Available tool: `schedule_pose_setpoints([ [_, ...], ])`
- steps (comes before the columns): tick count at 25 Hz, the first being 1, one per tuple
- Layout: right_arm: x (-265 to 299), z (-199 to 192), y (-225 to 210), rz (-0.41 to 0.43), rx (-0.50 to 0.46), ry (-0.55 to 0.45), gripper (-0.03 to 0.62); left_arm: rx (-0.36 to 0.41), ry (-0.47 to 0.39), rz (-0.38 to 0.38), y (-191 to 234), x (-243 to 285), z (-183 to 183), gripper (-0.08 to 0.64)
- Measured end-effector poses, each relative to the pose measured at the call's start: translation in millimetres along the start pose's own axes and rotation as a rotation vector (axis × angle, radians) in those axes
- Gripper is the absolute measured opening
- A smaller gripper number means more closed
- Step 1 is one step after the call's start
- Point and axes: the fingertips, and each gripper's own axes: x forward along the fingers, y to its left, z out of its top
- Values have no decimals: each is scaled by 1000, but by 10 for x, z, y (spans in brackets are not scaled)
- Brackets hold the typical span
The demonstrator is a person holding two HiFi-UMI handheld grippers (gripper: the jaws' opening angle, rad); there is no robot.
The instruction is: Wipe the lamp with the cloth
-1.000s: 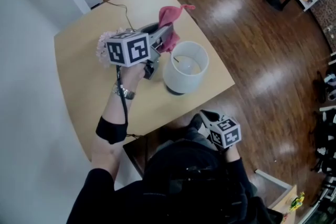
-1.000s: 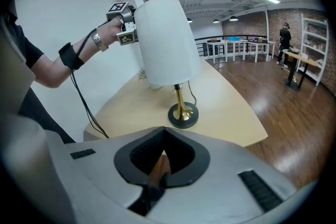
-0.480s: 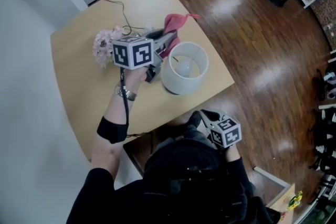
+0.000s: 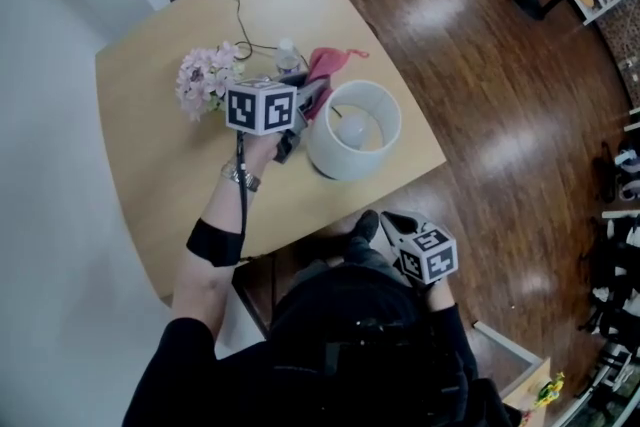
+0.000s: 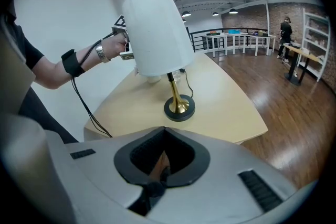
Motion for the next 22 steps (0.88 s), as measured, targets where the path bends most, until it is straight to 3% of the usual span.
schedule_pose_setpoints([
  [5,-3,-72,-34,-1,0,11,5,-34,55,50,243,86,-325,123],
  [10,-24,-68,-46,-7,-4,8,5,-14,91,108,431,129,-424,123],
  [13,-58,-47,-56,-16,-7,-2,5,18,18,107,357,32,-33,121],
  [18,-86,-30,-74,-20,-5,-20,5,112,-146,-1,-302,-239,888,121],
  [22,-73,-1,-59,-13,-7,-26,6,180,-162,-45,-643,-209,1104,123],
])
